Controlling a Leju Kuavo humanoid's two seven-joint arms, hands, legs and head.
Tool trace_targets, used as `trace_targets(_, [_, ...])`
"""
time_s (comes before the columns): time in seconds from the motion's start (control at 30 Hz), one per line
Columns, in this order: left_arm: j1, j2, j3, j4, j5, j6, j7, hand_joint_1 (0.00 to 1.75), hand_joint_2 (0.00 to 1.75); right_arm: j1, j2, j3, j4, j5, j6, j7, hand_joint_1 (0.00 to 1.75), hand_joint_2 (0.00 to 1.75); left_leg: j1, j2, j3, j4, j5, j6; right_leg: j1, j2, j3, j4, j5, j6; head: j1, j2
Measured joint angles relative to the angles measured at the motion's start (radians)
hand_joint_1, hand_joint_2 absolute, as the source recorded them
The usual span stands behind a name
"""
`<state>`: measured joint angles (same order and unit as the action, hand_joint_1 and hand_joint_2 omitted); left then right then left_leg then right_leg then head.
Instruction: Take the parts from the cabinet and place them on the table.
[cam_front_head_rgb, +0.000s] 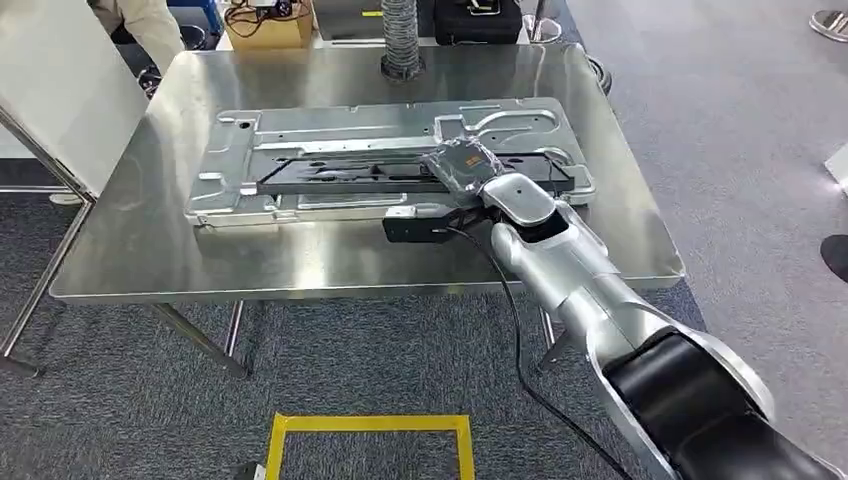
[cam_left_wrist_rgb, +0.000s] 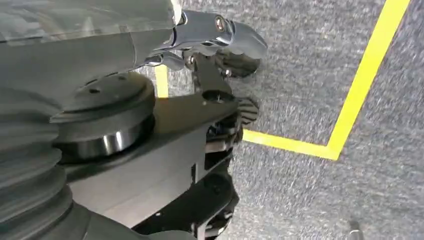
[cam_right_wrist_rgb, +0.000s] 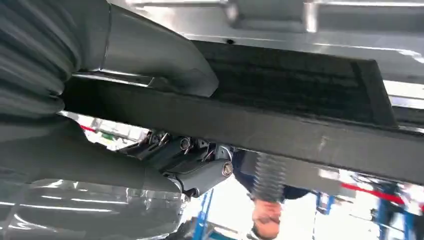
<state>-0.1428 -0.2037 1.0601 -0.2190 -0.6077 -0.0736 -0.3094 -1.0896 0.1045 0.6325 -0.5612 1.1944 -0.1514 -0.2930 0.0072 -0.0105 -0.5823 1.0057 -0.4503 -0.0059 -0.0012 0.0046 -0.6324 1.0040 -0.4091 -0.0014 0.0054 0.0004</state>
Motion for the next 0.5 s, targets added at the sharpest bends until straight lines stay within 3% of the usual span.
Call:
trace_targets(0.03, [0.001, 0.000, 0.000, 0.000, 0.000, 0.000, 0.000, 0.00, 1.75, -0.001, 0.004, -0.001, 0.005, 0.002, 0.000, 0.002, 1.75, 1.75, 0.002, 0.001, 0.001, 0.006, -0.009, -0.006, -0.011, -0.001, 0.013, -0.013, 0.003, -0.004, 0.000, 0.000])
trace_targets(0.07, [0.000, 0.000, -0.001, 0.000, 0.000, 0.000, 0.001, 0.00, 1.75, -0.006, 0.008, -0.001, 0.013, 0.002, 0.001, 0.007, 1.75, 1.75, 0.001, 0.003, -0.012, 0.043, -0.031, -0.010, -0.011, -0.002, 0.019, -0.016, 0.000, -0.011, -0.005, 0.000])
trace_targets(0.17, [-0.001, 0.000, -0.002, 0.000, 0.000, 0.000, 0.001, 0.00, 1.75, -0.020, 0.019, -0.001, 0.035, 0.005, 0.004, 0.012, 1.75, 1.75, 0.005, 0.003, -0.136, 0.276, -0.127, -0.020, -0.009, -0.001, 0.025, -0.016, -0.006, -0.018, -0.007, 0.000])
trace_targets(0.2, [0.000, 0.000, -0.002, 0.000, 0.000, 0.000, 0.002, 0.00, 1.75, -0.020, 0.019, -0.001, 0.042, 0.006, 0.005, 0.013, 1.75, 1.75, 0.006, 0.003, -0.167, 0.325, -0.132, -0.022, -0.009, 0.000, 0.027, -0.014, -0.009, -0.018, -0.008, 0.000])
trace_targets(0.23, [0.001, 0.000, -0.002, 0.000, 0.000, 0.000, 0.002, 0.00, 1.75, -0.020, 0.021, -0.001, 0.049, 0.009, 0.007, 0.015, 1.75, 1.75, 0.007, 0.004, -0.175, 0.320, -0.107, -0.022, -0.009, 0.000, 0.031, -0.012, -0.014, -0.017, -0.008, 0.000])
trace_targets(0.27, [0.002, 0.000, -0.002, 0.000, 0.000, 0.000, 0.002, 0.00, 1.75, -0.021, 0.023, -0.001, 0.055, 0.011, 0.008, 0.017, 1.75, 1.75, 0.007, 0.004, -0.155, 0.264, -0.062, -0.023, -0.009, 0.001, 0.036, -0.009, -0.019, -0.014, -0.008, 0.000])
trace_targets(0.33, [0.001, 0.001, -0.002, 0.000, 0.000, -0.001, 0.002, 0.00, 1.75, -0.027, 0.029, -0.002, 0.064, 0.013, 0.008, 0.022, 1.75, 1.75, 0.010, 0.005, -0.077, 0.082, 0.044, -0.019, -0.010, 0.001, 0.049, -0.002, -0.034, -0.009, -0.008, 0.000])
trace_targets(0.4, [0.001, 0.001, -0.002, 0.000, 0.002, -0.002, 0.001, 0.00, 1.75, -0.041, 0.030, -0.002, 0.073, 0.014, 0.009, 0.023, 1.75, 1.75, 0.005, 0.003, -0.040, 0.008, 0.037, -0.011, -0.003, 0.005, 0.047, 0.007, -0.044, 0.002, -0.008, 0.000])
trace_targets(0.5, [0.003, 0.002, -0.002, 0.000, 0.003, -0.002, 0.001, 0.00, 1.75, -0.047, 0.031, -0.003, 0.083, 0.018, 0.009, 0.026, 1.75, 1.75, 0.002, 0.001, -0.042, 0.013, 0.032, 0.006, -0.004, 0.003, 0.050, -0.001, -0.045, 0.017, -0.004, 0.000])
